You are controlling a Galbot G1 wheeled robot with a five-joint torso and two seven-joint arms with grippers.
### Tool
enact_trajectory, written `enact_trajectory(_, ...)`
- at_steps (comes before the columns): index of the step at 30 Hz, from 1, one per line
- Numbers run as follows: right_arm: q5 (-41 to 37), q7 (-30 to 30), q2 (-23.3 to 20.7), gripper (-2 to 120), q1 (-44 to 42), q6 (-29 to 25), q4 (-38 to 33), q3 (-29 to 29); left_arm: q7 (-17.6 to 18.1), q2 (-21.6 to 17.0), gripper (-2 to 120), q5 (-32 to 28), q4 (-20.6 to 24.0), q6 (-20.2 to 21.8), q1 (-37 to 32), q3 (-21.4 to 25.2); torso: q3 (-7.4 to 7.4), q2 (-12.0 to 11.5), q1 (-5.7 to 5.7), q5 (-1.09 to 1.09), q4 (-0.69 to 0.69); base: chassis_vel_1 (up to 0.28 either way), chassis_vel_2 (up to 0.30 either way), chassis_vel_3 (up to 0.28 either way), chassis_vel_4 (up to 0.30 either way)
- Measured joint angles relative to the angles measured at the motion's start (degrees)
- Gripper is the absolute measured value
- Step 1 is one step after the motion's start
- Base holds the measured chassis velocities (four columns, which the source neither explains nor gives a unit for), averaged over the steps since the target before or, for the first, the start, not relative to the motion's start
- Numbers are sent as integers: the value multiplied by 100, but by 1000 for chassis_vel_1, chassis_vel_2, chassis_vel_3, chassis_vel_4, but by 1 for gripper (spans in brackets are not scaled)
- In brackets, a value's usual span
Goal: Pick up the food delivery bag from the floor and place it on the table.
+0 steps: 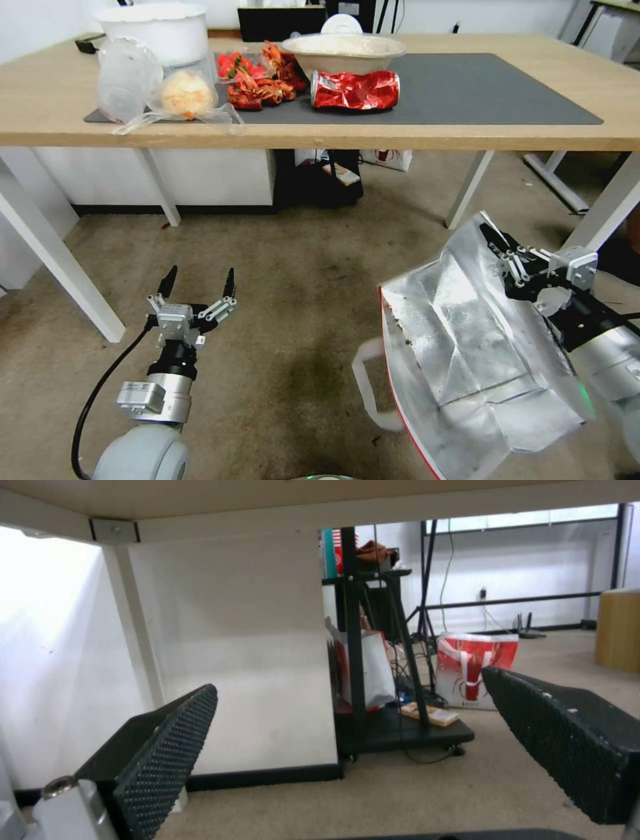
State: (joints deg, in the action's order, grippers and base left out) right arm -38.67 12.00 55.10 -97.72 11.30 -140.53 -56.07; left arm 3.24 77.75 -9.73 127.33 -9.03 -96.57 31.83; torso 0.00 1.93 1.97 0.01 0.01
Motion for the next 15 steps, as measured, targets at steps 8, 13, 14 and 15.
enact_trajectory(8,-680,270,-658,0,-14,-72,-207,-96,-251,-2,100,-9,-41,-85,27,136,0,0,0,-1,0,0,0,0,0)
enact_trajectory(13,-1013,501,-904,0,12,-113,-278,-110,-276,1,100,31,-91,-116,63,161,0,0,0,-1,0,0,0,0,0)
enact_trajectory(14,-1092,562,-967,0,41,-119,-288,-109,-281,1,100,40,-98,-130,67,168,0,0,0,-1,0,0,0,0,0)
enact_trajectory(15,-1180,615,-1035,0,85,-124,-291,-107,-283,1,100,47,-98,-148,68,171,0,0,0,0,0,0,0,0,0)
